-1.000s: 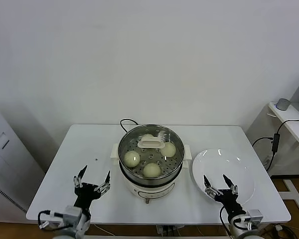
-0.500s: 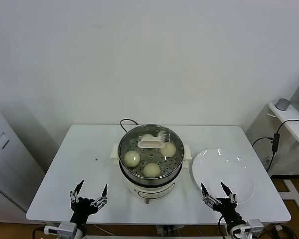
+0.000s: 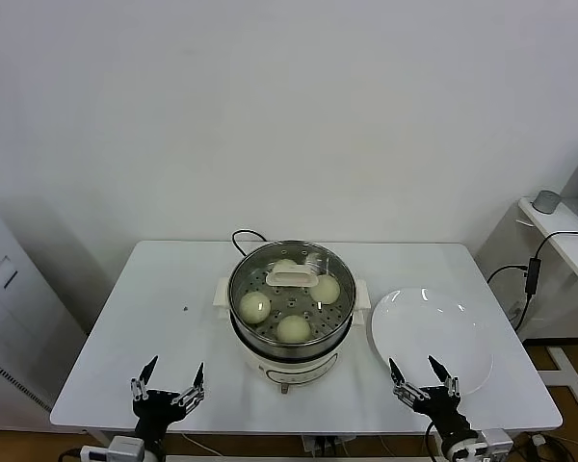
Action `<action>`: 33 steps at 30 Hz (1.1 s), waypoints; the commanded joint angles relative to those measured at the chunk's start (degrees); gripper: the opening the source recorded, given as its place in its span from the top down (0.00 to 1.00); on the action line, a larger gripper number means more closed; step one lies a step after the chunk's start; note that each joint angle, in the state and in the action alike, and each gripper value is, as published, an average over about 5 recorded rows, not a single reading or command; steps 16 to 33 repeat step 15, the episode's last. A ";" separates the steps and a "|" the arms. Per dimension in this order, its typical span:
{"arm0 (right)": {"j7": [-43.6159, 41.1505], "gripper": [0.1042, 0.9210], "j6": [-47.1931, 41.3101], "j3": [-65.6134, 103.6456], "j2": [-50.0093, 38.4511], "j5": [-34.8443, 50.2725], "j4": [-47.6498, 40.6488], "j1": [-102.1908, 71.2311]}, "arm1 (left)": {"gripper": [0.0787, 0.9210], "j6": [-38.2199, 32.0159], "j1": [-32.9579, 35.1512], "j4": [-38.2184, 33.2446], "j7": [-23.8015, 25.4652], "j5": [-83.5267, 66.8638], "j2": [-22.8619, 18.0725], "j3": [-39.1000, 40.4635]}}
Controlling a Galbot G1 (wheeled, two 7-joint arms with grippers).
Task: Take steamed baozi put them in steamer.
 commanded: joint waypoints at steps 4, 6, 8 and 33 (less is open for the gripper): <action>-1.44 0.12 -0.11 0.54 -0.25 -2.74 0.91 -0.46 | 0.12 0.36 1.10 -0.79 0.54 -0.24 -0.32 -0.19; -1.59 0.12 0.04 0.60 -0.32 -3.06 0.91 -0.53 | 0.12 0.33 1.22 -0.72 0.61 -0.24 -0.32 -0.21; -1.72 0.12 0.20 0.66 -0.39 -3.28 0.91 -0.60 | 0.12 0.24 1.36 -0.68 0.62 -0.24 -0.32 -0.22; -2.14 0.12 0.71 0.58 -0.44 -4.30 0.79 -0.81 | 0.12 -0.95 1.54 -0.45 1.05 -0.33 -0.37 -0.03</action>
